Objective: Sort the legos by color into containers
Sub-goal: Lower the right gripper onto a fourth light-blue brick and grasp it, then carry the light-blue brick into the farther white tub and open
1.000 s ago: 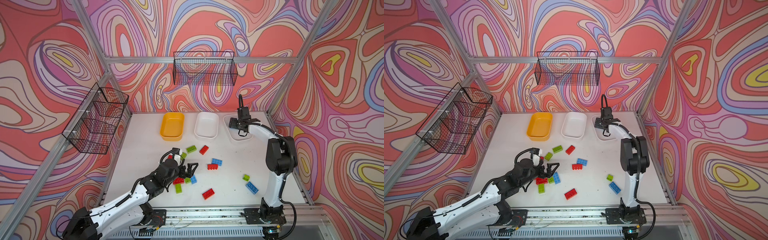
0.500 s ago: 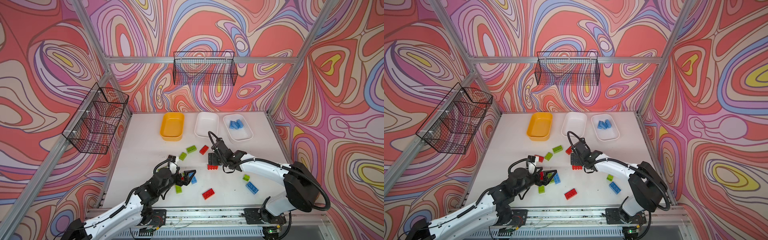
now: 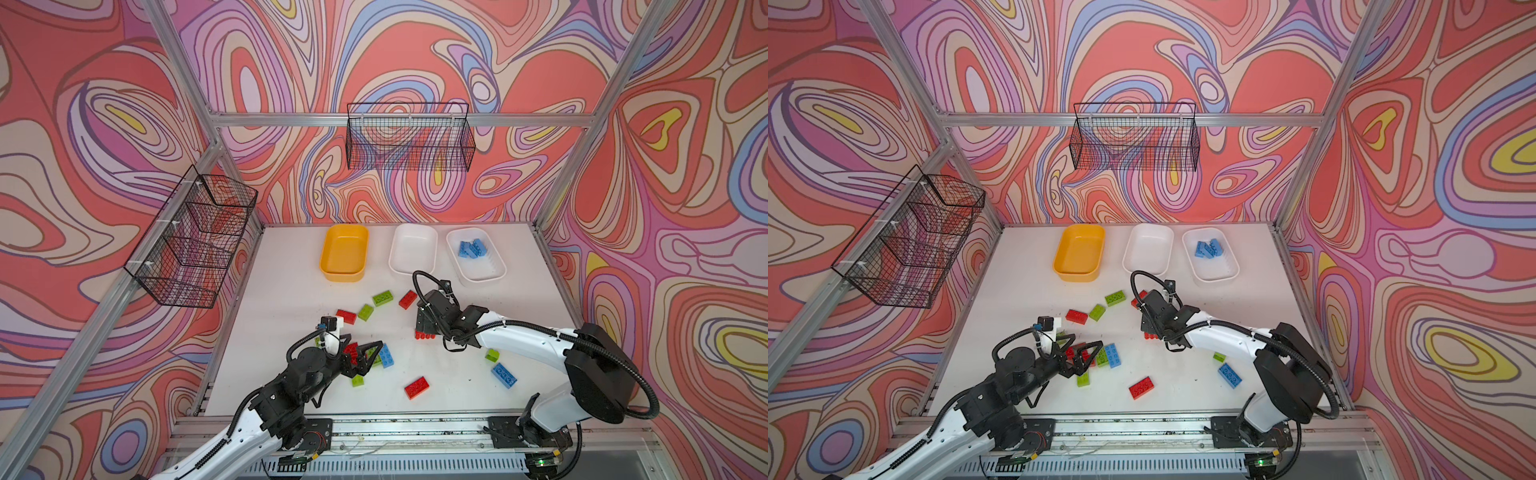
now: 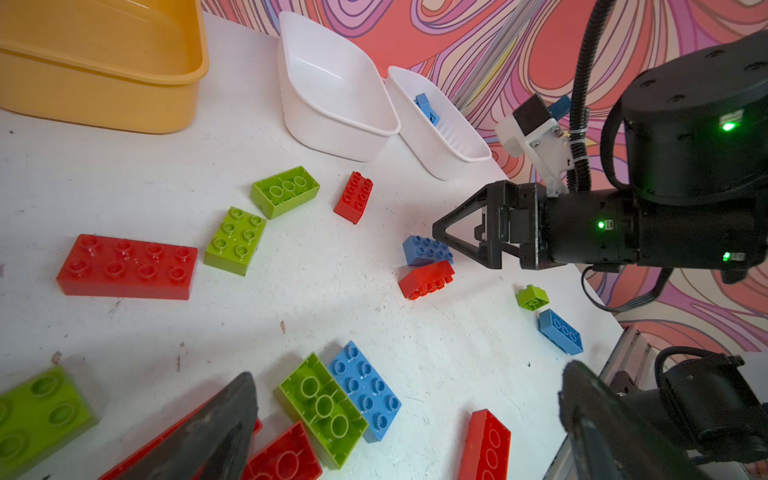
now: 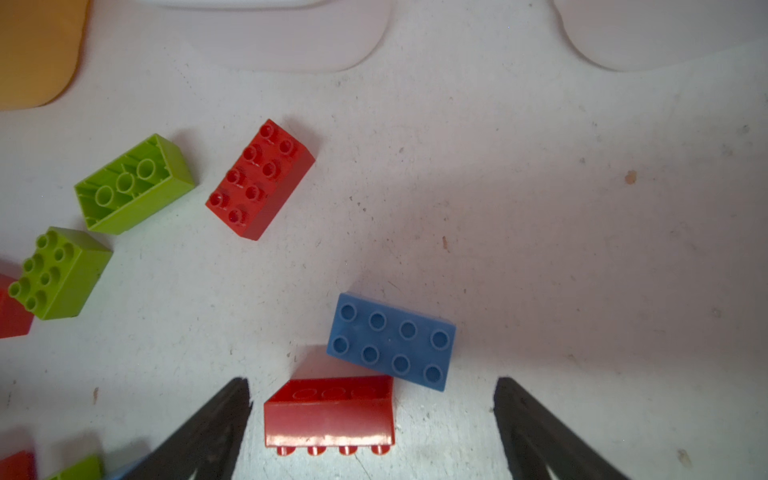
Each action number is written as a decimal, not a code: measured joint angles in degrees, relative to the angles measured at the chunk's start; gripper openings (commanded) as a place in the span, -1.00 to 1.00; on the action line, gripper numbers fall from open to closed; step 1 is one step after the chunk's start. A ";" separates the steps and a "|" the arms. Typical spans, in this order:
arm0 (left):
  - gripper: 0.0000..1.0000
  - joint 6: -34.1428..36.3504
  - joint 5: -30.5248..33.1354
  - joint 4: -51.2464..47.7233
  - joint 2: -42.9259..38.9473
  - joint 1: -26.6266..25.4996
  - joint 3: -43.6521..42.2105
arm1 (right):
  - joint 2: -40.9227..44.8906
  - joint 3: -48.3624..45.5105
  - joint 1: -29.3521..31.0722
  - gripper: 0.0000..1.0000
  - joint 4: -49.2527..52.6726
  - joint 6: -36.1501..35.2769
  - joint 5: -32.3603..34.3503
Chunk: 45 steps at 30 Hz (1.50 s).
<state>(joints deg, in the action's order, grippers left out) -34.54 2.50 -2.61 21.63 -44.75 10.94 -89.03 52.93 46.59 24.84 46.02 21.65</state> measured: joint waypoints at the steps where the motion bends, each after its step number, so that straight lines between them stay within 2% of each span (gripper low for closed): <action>1: 1.00 0.00 0.20 -0.46 -0.31 0.00 -0.02 | -0.87 0.00 0.00 0.94 -0.22 0.52 0.09; 13: 1.00 0.09 1.20 -1.92 0.68 -0.11 -0.09 | -7.17 0.42 -0.20 0.90 -1.75 2.08 1.27; 17: 1.00 0.42 1.64 -1.92 1.53 -0.20 -0.09 | -8.35 0.44 -0.98 0.82 -3.13 1.92 0.94; 21: 1.00 0.61 1.99 -1.92 2.75 -0.20 -0.09 | -10.27 0.31 -2.34 0.57 -5.31 1.49 -0.85; 27: 1.00 1.25 2.08 -1.90 4.37 -0.20 -0.09 | -10.54 -0.02 -3.28 0.06 -7.13 0.59 -2.14; 29: 1.00 1.33 2.05 -1.86 5.05 -0.20 -0.07 | -10.51 -0.02 -3.45 -0.03 -7.52 0.35 -2.34; 35: 1.00 1.73 2.03 -1.75 8.50 -0.20 0.98 | -9.25 -0.02 -4.90 -0.08 -7.39 -2.01 -3.56; 40: 1.00 2.40 1.77 -0.48 12.59 -0.20 3.17 | -4.28 1.14 -9.55 -0.09 -6.78 -6.14 -4.20; 45: 1.00 3.37 1.01 1.57 18.25 -0.20 6.47 | -1.25 6.12 -19.39 -0.08 -7.50 -11.47 -4.81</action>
<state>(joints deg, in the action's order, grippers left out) -31.18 3.51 -1.04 39.88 -44.95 17.41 -90.28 59.05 27.20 17.34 34.54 16.84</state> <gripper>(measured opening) 0.999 0.644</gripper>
